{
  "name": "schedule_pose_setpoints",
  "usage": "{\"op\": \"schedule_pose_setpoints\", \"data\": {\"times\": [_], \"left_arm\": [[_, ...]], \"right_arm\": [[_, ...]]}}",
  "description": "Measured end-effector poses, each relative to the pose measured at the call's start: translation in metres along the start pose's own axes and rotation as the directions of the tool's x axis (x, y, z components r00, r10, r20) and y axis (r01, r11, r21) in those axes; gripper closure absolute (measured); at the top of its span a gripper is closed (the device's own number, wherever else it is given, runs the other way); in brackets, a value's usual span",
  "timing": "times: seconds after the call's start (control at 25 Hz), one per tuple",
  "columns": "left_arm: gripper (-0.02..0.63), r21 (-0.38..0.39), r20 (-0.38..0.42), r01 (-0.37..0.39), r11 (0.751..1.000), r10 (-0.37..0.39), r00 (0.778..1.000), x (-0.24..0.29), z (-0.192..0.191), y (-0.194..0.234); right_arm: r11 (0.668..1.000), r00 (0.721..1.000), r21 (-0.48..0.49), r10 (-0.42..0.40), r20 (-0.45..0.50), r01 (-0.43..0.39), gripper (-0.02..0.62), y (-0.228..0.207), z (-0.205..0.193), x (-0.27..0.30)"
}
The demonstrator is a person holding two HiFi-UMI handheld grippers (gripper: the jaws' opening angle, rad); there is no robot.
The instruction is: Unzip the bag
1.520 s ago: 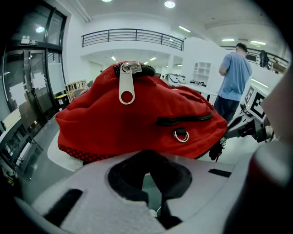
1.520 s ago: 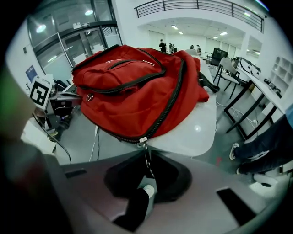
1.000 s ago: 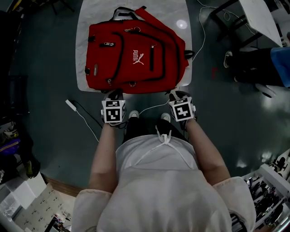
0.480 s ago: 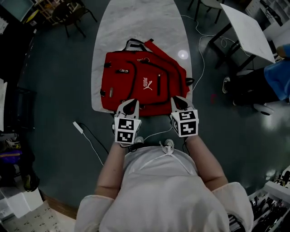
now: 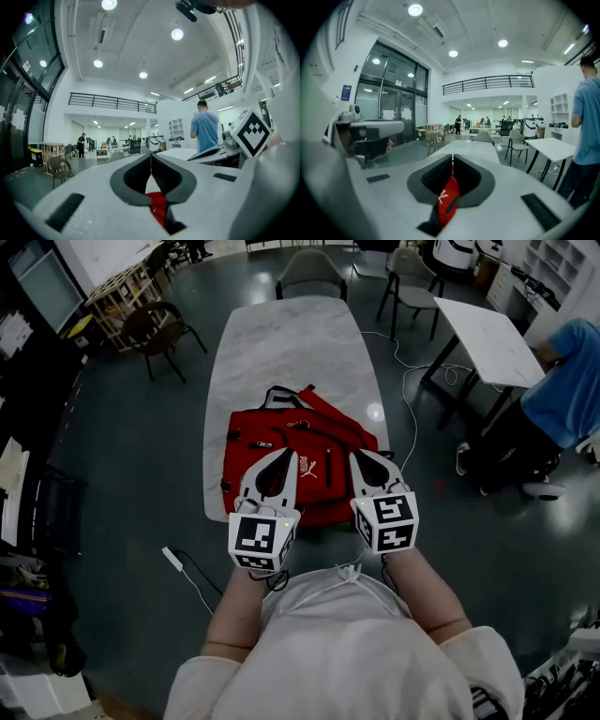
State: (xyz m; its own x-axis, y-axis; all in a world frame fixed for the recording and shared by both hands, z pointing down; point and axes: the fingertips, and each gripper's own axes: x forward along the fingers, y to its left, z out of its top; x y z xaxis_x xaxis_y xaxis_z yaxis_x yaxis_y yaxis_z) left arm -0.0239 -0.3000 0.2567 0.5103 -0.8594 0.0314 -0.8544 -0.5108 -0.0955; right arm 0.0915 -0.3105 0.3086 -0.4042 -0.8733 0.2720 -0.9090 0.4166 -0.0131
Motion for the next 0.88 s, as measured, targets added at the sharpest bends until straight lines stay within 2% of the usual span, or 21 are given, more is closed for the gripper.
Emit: {"op": "schedule_pose_setpoints", "data": {"times": [0.08, 0.24, 0.68, 0.88], "left_arm": [[0.586, 0.01, 0.044, 0.012, 1.0, -0.013, 0.999, 0.0, 0.018, -0.003], [0.586, 0.013, 0.081, 0.031, 0.999, -0.032, 0.996, -0.002, 0.03, -0.007], [0.586, -0.001, 0.122, 0.029, 1.0, -0.029, 0.992, -0.011, 0.043, -0.011], [0.586, -0.019, 0.116, 0.03, 0.999, -0.028, 0.993, -0.012, 0.037, -0.012]], "right_arm": [[1.0, 0.999, -0.008, 0.0, 0.037, 0.0, 0.561, 0.002, 0.015, -0.004], [1.0, 0.997, -0.012, -0.003, 0.079, 0.004, 0.566, 0.006, 0.026, -0.009], [0.999, 0.996, -0.042, 0.018, 0.087, -0.015, 0.568, 0.018, 0.032, -0.017], [0.998, 0.996, -0.066, 0.018, 0.09, -0.012, 0.568, 0.022, 0.029, -0.019]]}}
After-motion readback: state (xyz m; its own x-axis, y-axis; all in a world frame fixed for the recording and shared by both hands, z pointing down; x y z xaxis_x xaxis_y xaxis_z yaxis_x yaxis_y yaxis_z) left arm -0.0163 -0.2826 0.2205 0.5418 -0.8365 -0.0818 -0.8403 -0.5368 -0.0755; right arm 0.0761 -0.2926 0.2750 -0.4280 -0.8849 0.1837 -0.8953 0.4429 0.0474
